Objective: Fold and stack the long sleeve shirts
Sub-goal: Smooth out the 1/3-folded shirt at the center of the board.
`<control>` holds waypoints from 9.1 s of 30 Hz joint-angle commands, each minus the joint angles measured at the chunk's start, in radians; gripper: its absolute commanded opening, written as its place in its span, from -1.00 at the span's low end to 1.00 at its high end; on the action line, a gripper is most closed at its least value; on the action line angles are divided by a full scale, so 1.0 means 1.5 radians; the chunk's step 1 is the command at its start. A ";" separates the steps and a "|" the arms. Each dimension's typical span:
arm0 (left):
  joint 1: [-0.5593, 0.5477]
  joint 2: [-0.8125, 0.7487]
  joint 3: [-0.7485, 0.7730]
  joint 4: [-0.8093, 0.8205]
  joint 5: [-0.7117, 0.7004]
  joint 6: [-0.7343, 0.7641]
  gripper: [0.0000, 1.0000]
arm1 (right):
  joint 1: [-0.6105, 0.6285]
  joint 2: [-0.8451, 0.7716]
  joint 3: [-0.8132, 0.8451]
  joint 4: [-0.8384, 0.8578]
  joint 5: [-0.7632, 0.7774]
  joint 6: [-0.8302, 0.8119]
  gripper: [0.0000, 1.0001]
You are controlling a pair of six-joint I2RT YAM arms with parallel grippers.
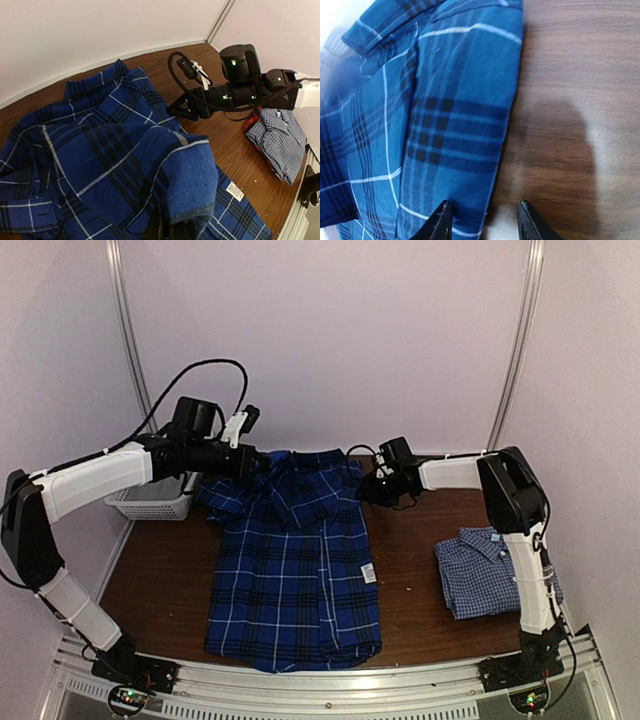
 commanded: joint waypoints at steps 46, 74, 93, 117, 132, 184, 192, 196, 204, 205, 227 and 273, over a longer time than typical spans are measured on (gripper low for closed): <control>-0.292 0.437 0.162 -0.121 -0.079 -0.056 -1.00 | -0.087 0.212 0.223 0.226 -0.174 0.152 -1.00; -0.290 0.317 0.258 -0.224 -0.103 0.072 -1.00 | -0.079 -0.165 -0.112 0.149 -0.124 0.045 0.26; -0.310 0.300 0.208 -0.296 0.087 0.150 -0.44 | -0.001 -0.439 -0.426 0.155 -0.043 0.009 0.30; -0.090 0.148 -0.093 0.055 0.022 -0.265 0.29 | 0.396 -0.488 -0.489 0.002 0.245 0.011 0.22; -0.074 0.080 -0.153 0.084 -0.043 -0.295 0.30 | 0.453 -0.252 -0.268 -0.135 0.318 0.050 0.10; -0.051 0.134 -0.147 0.111 0.035 -0.234 0.30 | 0.348 -0.667 -0.711 0.172 0.164 0.355 -0.47; -0.051 0.150 -0.130 0.105 0.041 -0.235 0.30 | 0.339 -0.743 -0.694 -0.059 0.323 0.277 0.07; -0.051 0.153 -0.130 0.104 0.038 -0.237 0.30 | 0.340 -0.756 -0.655 -0.126 0.365 0.226 0.13; -0.051 0.174 -0.127 0.134 0.055 -0.267 0.27 | 0.389 -0.652 -0.569 -0.148 0.342 0.100 0.15; -0.051 0.179 -0.127 0.145 0.055 -0.275 0.24 | 0.396 -0.630 -0.562 -0.148 0.333 0.088 0.15; -0.066 0.305 -0.046 0.174 0.005 -0.364 0.06 | 0.491 -0.445 -0.523 -0.190 0.371 0.015 0.05; -0.038 0.314 0.030 0.107 -0.051 -0.346 -0.98 | 0.508 -0.308 -0.259 -0.299 0.215 -0.067 -0.94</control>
